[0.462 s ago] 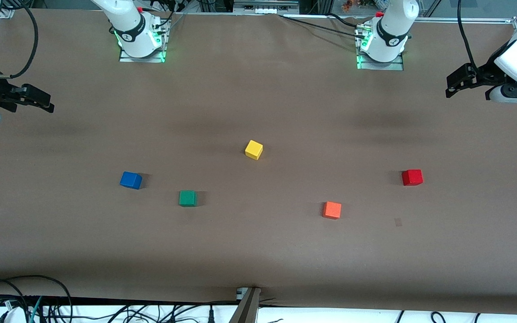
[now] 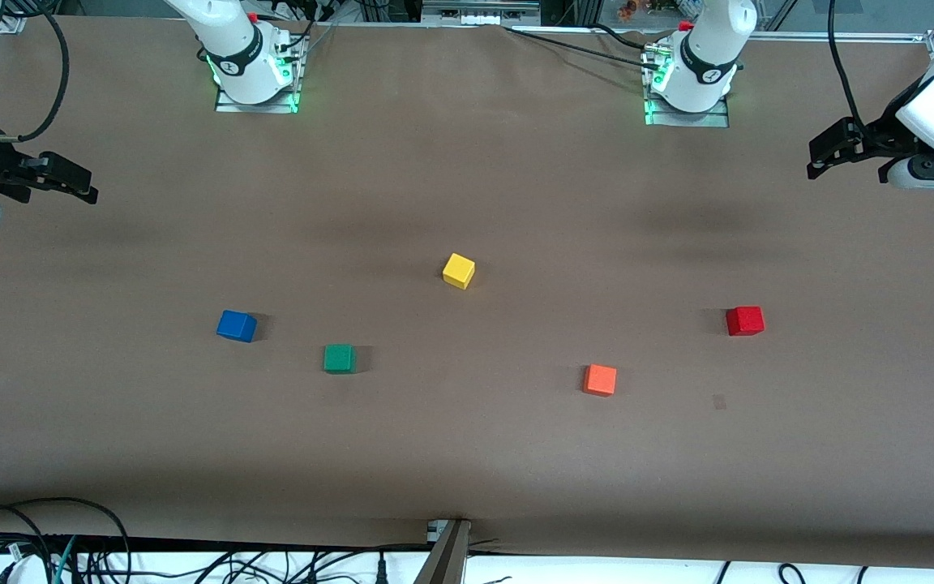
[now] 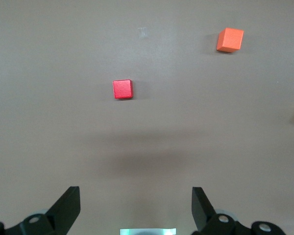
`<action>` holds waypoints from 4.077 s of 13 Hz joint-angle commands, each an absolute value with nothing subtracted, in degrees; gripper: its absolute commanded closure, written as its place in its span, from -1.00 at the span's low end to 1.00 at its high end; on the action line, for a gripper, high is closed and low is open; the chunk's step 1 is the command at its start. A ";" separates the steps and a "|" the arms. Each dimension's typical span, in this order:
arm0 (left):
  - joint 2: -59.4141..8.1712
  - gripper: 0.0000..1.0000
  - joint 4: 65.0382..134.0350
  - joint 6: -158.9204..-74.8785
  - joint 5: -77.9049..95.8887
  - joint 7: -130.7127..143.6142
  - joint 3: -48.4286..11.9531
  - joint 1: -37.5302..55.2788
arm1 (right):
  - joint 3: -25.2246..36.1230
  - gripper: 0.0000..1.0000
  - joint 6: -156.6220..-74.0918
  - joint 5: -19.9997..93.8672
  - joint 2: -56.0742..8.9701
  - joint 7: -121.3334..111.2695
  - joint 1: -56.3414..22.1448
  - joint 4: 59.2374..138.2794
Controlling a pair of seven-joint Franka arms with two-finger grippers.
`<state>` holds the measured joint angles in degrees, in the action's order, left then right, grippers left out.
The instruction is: Pass red block to right arm, stack on blue
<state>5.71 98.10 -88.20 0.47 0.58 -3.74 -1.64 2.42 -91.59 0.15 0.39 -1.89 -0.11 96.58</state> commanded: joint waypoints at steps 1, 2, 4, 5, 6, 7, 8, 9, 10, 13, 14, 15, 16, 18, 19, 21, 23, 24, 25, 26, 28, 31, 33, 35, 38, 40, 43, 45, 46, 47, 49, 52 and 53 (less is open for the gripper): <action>5.45 -1.00 97.56 -88.42 -0.79 0.62 -3.96 -1.93 | 2.20 -1.00 -90.70 -0.26 0.35 -1.05 -0.09 95.62; 5.36 -1.00 97.56 -88.42 -0.79 0.62 -3.96 -1.93 | 2.20 -1.00 -90.62 -0.26 0.35 -1.05 -0.09 95.62; 5.36 -1.00 97.56 -88.42 -0.79 0.62 -3.96 -1.93 | 2.20 -1.00 -90.62 -0.26 0.35 -1.05 -0.09 95.63; 5.36 -1.00 97.56 -88.42 -0.79 0.62 -3.96 -1.93 | 2.20 -1.00 -90.62 -0.26 0.35 -1.05 -0.09 95.71; 5.45 -1.00 97.56 -88.24 -0.79 0.62 -4.04 -1.85 | 2.20 -1.00 -90.53 -0.26 0.35 -1.05 -0.09 95.63; 5.45 -1.00 97.56 -88.07 -0.79 0.70 -4.04 -1.85 | 2.20 -1.00 -90.53 -0.26 0.35 -1.05 -0.09 95.63; 5.36 -1.00 97.56 -88.15 -0.79 0.70 -4.04 -1.93 | 2.20 -1.00 -90.53 -0.26 0.35 -1.05 -0.09 95.62; 5.45 -1.00 97.56 -88.07 -0.88 0.70 -4.04 -1.93 | 2.20 -1.00 -90.53 -0.26 0.35 -1.05 -0.09 95.62; 5.36 -1.00 97.47 -88.59 -0.79 0.70 -4.13 -1.85 | 2.20 -1.00 -90.53 -0.26 0.35 -1.05 -0.09 95.62; 4.13 -1.00 95.98 -89.47 -0.35 -0.09 -4.31 -1.76 | 2.20 -1.00 -90.53 -0.26 0.35 -1.05 -0.09 95.63; 4.04 -1.00 95.89 -89.73 -0.35 -0.17 -4.22 -1.84 | 2.20 -1.00 -90.53 -0.26 0.35 -1.05 -0.09 95.63; 3.26 -1.00 95.54 -89.39 -0.44 -0.09 -4.22 -1.76 | 2.20 -1.00 -90.53 -0.26 0.35 -1.05 -0.09 95.62; 3.17 -1.00 95.36 -89.30 -0.27 -0.09 -4.13 -1.84 | 2.20 -1.00 -90.53 -0.18 0.35 -1.05 -0.09 95.62; 2.73 -1.00 95.19 -89.30 -0.61 0.00 -4.13 -1.76 | 2.20 -1.00 -90.53 -0.18 0.35 -0.97 -0.09 95.63; 1.85 -1.00 95.19 -89.30 -0.79 0.09 -4.22 -1.76 | 2.20 -1.00 -90.53 -0.18 0.35 -0.97 -0.09 95.63; 1.41 -1.00 95.01 -89.12 -0.79 0.26 -4.04 -1.76 | 2.20 -1.00 -90.53 -0.18 0.35 -0.97 -0.09 95.71; 1.41 -1.00 93.44 -88.51 -0.88 0.26 -3.96 -1.85 | 2.20 -1.00 -90.53 -0.09 0.35 -0.97 -0.09 95.71; 1.06 -1.00 93.34 -88.07 -0.88 0.35 -3.96 -1.85 | 2.20 -1.00 -90.53 -0.17 0.35 -0.97 -0.09 95.71; -0.42 -1.00 93.34 -87.02 -0.97 0.26 -3.87 -2.11 | 2.20 -1.00 -90.53 -0.09 0.35 -0.97 -0.09 95.71; -0.87 -1.00 93.08 -86.05 -0.97 0.00 -3.87 -3.41 | 2.20 -1.00 -90.53 -0.17 0.35 -0.97 -0.09 95.71; -2.80 -1.00 93.60 -86.04 -0.97 0.09 -3.96 -4.31 | 2.20 -1.00 -90.53 -0.18 0.35 -0.97 -0.09 95.71; -8.07 -1.00 94.31 -86.83 -0.27 1.84 -3.95 -6.76 | 2.20 -1.00 -90.53 -0.18 0.35 -0.97 -0.09 95.71; -11.58 -1.00 95.00 -90.42 -0.35 2.72 -3.87 -7.03 | 2.28 -1.00 -90.53 -0.09 0.35 -0.97 -0.09 95.71; -13.97 -1.00 99.03 -98.74 -0.44 3.34 -3.87 -7.47 | 2.20 -1.00 -90.53 -0.18 0.35 -0.97 -0.09 95.71; -18.43 -1.00 106.07 -112.29 -0.44 4.31 -3.96 -7.38 | 2.20 -1.00 -90.53 -0.18 0.35 -0.97 -0.09 95.71; -23.18 -1.00 106.08 -117.31 -0.96 3.35 -3.96 -7.30 | 2.20 -1.00 -90.53 -0.18 0.35 -0.97 -0.09 95.71; -26.97 -1.00 105.91 -120.32 -2.63 2.99 -3.96 -6.77 | 2.20 -1.00 -90.53 -0.09 0.35 -0.88 -0.09 95.71; -28.73 -1.00 106.00 -122.86 -2.72 2.73 -3.96 -7.21 | 2.20 -1.00 -90.53 -0.09 0.35 -0.97 -0.09 95.63; -29.44 -1.00 106.00 -123.83 -2.81 2.38 -3.96 -7.38 | 2.20 -1.00 -90.53 -0.09 0.35 -0.88 -0.09 95.71; -30.23 -1.00 105.91 -124.79 -2.81 1.33 -3.87 -7.38 | 2.20 -1.00 -90.53 -0.09 0.35 -0.88 -0.09 95.71; -31.02 -1.00 105.91 -125.68 -2.81 0.09 -3.87 -7.82 | 2.20 -1.00 -90.53 -0.09 0.35 -0.79 -0.09 95.71; -32.60 -1.00 105.65 -127.00 -5.69 -0.26 -3.95 -7.82 | 2.20 -1.00 -90.53 -0.09 0.35 -0.88 -0.09 95.71; -33.22 -1.00 105.47 -127.26 -5.97 -0.26 -3.96 -7.82 | 2.20 -1.00 -90.53 -0.09 0.35 -0.88 -0.09 95.71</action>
<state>-31.69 106.63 -126.55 -3.80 0.65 -3.73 -7.55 2.39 -91.47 0.15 0.38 -1.84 -0.12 96.55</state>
